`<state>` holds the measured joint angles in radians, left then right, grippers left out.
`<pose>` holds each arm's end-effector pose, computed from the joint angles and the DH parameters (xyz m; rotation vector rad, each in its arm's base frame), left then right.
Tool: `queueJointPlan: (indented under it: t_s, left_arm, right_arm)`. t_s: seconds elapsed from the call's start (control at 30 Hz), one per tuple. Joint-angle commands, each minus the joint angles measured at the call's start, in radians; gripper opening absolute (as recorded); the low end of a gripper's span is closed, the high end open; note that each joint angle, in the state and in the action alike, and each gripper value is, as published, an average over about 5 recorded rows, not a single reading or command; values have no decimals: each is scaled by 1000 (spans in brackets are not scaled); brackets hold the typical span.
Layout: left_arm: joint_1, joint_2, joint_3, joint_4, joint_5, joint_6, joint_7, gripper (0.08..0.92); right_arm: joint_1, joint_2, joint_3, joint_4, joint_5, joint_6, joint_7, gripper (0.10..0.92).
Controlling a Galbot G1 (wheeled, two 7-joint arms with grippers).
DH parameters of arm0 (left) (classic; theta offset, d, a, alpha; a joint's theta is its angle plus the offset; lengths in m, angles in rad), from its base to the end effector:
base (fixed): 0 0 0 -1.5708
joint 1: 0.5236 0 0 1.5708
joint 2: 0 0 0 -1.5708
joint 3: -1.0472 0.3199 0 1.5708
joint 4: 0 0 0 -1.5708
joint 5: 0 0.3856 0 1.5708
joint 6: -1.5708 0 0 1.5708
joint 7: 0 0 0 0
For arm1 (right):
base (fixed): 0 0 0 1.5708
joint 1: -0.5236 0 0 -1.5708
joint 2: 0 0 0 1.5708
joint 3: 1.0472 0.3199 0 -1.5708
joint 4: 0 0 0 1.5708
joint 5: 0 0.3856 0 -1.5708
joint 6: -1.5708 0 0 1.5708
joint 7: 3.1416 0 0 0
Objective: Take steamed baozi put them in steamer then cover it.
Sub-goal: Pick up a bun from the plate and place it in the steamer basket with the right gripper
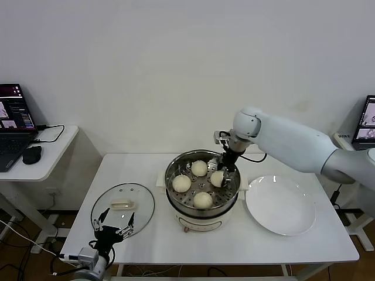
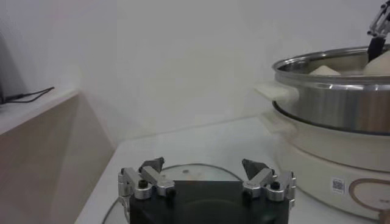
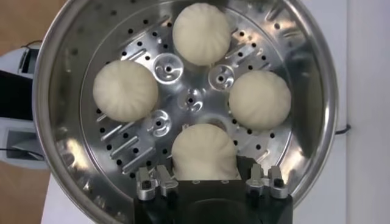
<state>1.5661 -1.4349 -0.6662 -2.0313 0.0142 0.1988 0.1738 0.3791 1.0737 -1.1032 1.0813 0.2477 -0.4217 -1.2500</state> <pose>0.2272 0.0688 -0.2916 -0.1316 -2.8652 -0.2488 0.5936 0.0597 -0.1056 1.4301 -1.3216 1.2094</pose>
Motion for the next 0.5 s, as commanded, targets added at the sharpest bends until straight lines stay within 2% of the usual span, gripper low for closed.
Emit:
queueJointPlan:
  t_s: [0.03,0.23,0.4,0.5]
  left_arm:
    - [1,-1,1,-3,0,0,0,823]
    - [5,-4,2,-7,0,0,-1,823]
    - [6,-9,6,-8,0,-7,1,823]
    - [11,-8,13,-13,-2,-22,8,823]
  right_arm:
    - [-8,0,-3,0,-19,2,2,646]
    - [1,-22,10,28,-3,-8,7,706]
    - [31,-72,53,72,19,-16,3,813]
    - [37,-128,129,113,27,-17,0,821]
